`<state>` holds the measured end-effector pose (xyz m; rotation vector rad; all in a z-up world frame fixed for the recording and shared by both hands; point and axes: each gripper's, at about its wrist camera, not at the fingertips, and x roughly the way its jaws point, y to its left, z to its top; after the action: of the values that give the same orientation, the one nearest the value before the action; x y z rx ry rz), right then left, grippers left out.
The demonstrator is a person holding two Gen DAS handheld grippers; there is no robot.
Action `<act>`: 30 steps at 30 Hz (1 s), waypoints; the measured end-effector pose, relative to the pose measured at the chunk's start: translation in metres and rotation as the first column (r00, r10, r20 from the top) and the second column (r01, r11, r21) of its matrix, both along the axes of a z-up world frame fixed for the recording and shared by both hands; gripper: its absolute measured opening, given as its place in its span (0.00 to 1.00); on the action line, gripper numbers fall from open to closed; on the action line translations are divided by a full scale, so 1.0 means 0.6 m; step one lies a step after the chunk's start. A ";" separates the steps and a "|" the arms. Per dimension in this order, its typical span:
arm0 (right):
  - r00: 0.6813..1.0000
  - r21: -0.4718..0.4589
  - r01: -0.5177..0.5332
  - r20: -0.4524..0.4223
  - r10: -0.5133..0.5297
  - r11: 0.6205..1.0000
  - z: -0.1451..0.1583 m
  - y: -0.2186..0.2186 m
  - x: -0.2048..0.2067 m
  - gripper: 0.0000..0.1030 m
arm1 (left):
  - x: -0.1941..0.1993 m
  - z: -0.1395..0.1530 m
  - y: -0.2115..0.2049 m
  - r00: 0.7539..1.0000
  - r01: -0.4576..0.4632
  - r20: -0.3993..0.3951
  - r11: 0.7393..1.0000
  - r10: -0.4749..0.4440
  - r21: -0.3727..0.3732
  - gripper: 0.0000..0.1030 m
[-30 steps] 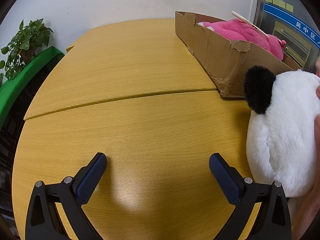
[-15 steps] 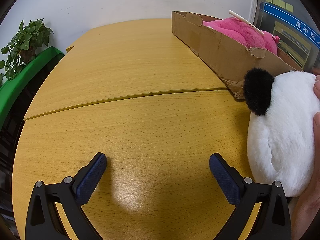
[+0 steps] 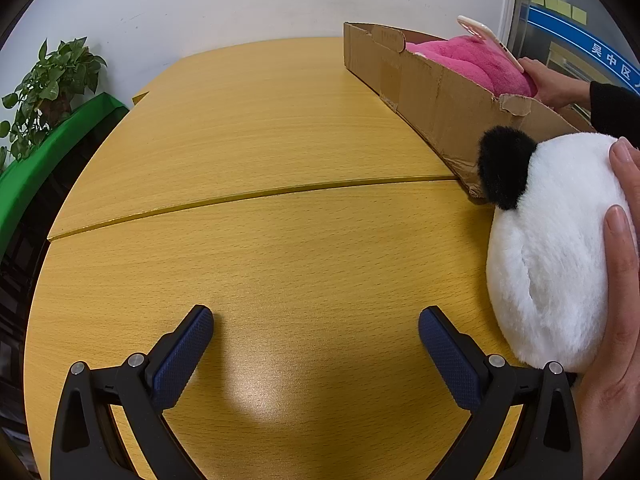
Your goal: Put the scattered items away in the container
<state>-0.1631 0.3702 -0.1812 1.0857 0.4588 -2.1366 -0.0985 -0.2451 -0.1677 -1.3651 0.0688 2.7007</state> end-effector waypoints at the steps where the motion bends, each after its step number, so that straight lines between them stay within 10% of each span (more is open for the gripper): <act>1: 1.000 0.000 0.000 0.000 0.000 1.000 0.000 0.000 0.000 1.00 | 0.000 0.000 0.000 1.000 -0.001 0.000 1.000 0.001 0.000 1.00; 30: 1.000 0.000 0.000 0.000 0.000 1.000 -0.002 0.001 -0.001 1.00 | 0.000 0.000 0.000 1.000 -0.010 0.000 1.000 0.010 0.000 1.00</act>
<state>-0.1635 0.3709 -0.1823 1.0855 0.4586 -2.1371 -0.0984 -0.2449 -0.1677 -1.3692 0.0624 2.7087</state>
